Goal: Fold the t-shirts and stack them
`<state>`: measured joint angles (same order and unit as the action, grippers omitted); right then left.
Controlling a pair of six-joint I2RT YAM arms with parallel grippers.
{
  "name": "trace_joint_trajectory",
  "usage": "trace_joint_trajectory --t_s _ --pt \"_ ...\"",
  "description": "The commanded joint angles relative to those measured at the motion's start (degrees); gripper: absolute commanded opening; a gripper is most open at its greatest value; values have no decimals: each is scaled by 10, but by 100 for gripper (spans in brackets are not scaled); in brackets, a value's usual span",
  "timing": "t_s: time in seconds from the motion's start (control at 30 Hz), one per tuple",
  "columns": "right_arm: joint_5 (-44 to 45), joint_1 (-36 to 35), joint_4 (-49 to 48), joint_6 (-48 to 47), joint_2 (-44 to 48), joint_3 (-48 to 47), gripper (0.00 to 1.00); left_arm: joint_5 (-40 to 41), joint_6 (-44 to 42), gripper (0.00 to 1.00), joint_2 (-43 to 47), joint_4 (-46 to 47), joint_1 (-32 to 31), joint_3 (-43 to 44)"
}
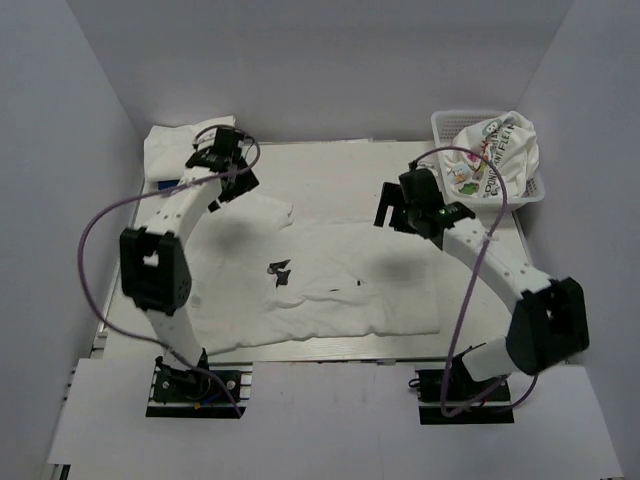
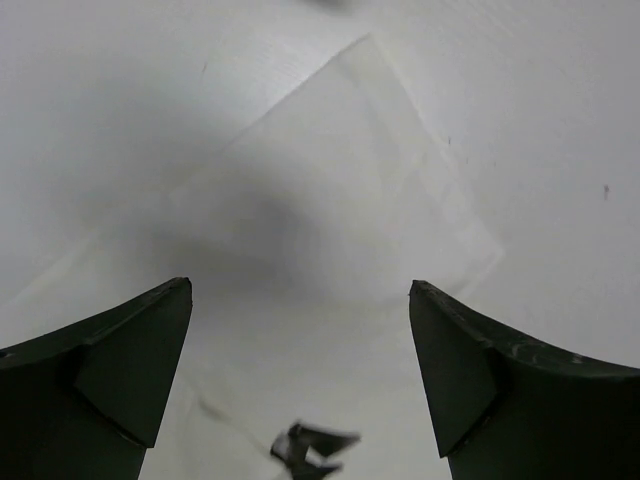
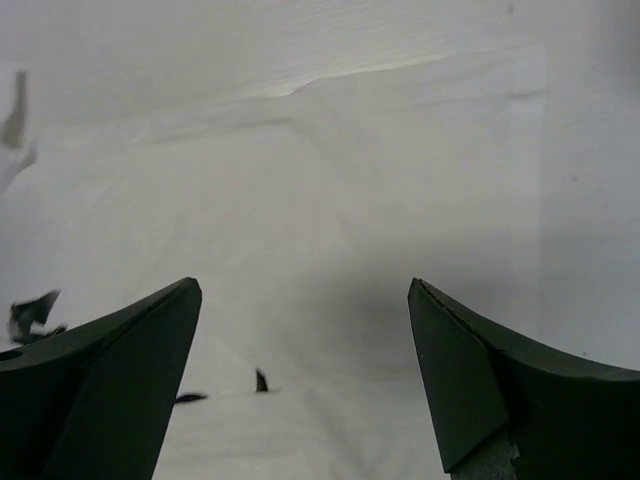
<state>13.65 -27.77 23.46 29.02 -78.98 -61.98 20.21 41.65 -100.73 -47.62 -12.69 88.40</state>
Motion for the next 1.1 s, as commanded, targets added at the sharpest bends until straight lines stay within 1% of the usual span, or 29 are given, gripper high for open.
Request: trace_joint_trajectory --t_s 0.0,0.03,0.07,0.1,0.17,0.2,0.23,0.27,0.3,0.43,0.53,0.57,0.6,0.63,0.67,0.7,0.77,0.8,0.83,0.87,0.9,1.03,1.07 --pt "41 41 18 -21 -83 -64 90 28 -77 99 -120 -14 10 115" --pt "31 54 15 -25 -104 -86 90 17 -92 99 -146 -2 10 140" --pt "30 62 9 -30 -113 -96 90 9 -98 99 -198 5 10 165" --pt "31 67 7 -49 -128 -116 90 2 -108 99 -223 10 10 218" --pt "45 79 15 -60 -153 -147 90 -3 -108 99 -271 0 10 272" --pt "50 91 20 -69 -178 -158 90 -3 -108 99 -313 0 16 323" --pt "54 95 27 -76 -184 -183 90 -3 -108 99 -332 -5 16 344" --pt "52 99 25 -82 -189 -188 90 -3 -113 99 -345 2 16 367" --pt "48 106 24 -84 -200 -195 90 -3 -113 99 -368 9 16 375" --pt "20 120 26 -95 -234 -209 90 19 -108 99 -395 30 27 380" --pt "18 132 33 -96 -261 -214 90 13 -108 99 -402 38 32 375" --pt "28 134 36 -96 -266 -218 90 8 -108 98 -407 38 32 368" --pt "30 137 35 -96 -269 -220 90 -3 -108 89 -407 44 32 363" --pt "37 139 36 -97 -283 -221 90 -3 -113 83 -407 49 32 357" --pt "38 140 40 -96 -288 -226 90 -11 -113 73 -407 49 32 352" --pt "40 141 44 -92 -292 -228 90 -25 -113 56 -407 49 32 343" --pt "44 140 51 -90 -313 -242 90 -40 -122 38 -407 57 32 314" --pt "47 140 53 -87 -323 -245 90 -47 -129 25 -397 65 32 303" --pt "48 141 55 -84 -328 -253 90 -47 -136 3 -386 70 32 285" --pt "55 141 65 -76 -342 -268 90 -47 -141 0 -379 77 32 276" --pt "59 136 76 -71 -354 -284 90 -47 -147 0 -373 85 32 263" --pt "88 138 73 -58 -386 -307 90 -47 -157 0 -337 112 32 226" --pt "93 139 89 -31 -401 -319 90 -47 -157 0 -321 118 32 219"
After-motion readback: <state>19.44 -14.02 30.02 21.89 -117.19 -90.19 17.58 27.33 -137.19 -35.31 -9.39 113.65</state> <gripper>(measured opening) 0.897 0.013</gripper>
